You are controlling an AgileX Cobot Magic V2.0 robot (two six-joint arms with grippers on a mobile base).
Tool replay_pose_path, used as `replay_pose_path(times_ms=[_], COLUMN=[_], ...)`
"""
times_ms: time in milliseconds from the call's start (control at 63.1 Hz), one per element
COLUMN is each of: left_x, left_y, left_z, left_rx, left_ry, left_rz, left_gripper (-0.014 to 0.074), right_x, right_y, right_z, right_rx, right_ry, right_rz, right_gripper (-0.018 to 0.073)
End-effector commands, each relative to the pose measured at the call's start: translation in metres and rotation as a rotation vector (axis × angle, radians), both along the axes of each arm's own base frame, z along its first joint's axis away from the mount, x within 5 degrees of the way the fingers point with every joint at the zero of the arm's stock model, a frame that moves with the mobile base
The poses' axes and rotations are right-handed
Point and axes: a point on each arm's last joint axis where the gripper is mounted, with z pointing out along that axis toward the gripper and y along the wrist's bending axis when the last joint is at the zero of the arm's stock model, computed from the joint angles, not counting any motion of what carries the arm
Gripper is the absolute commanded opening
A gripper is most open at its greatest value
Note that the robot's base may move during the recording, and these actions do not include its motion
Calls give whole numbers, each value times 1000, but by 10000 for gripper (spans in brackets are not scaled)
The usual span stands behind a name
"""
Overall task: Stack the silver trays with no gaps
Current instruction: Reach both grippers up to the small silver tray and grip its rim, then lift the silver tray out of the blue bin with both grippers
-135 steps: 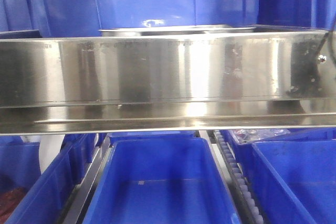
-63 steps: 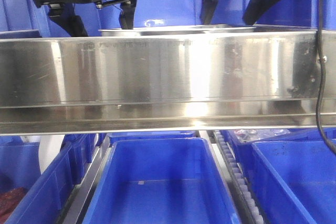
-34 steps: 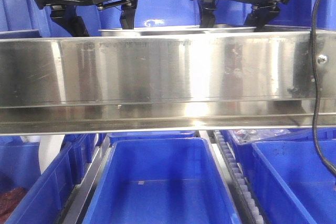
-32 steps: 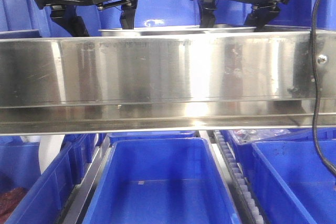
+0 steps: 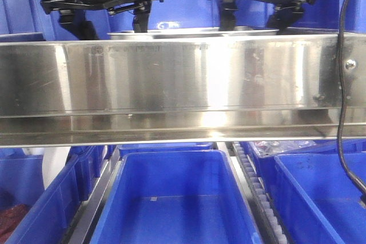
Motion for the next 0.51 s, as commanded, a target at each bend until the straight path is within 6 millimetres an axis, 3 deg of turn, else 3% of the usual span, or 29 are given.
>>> replay_pose_path(times_ms=[0,143,174,365,492], left_x=[-4,-3,-3,-5,-11], left_y=[2,2,2,3,7], left_z=[26,27,27,26,37], left_rx=[-32,-33,-33,-23,-26], left_ry=[-65,-78,-78,-62,-69], left_rz=[2,0,0,1,4], left_gripper=[260,1,-60,-42,-42], right_x=[-7,-9,-9,-11,-17], right_y=[-4,-4,-4,-5,-8], right_z=[34,33,32,34,46], right_rx=[21,14,14,10,12], right_ry=[-84,-66,-63,-54,-71], right_rz=[4,5,4,5,5], right_gripper=[335,43,48,61,61])
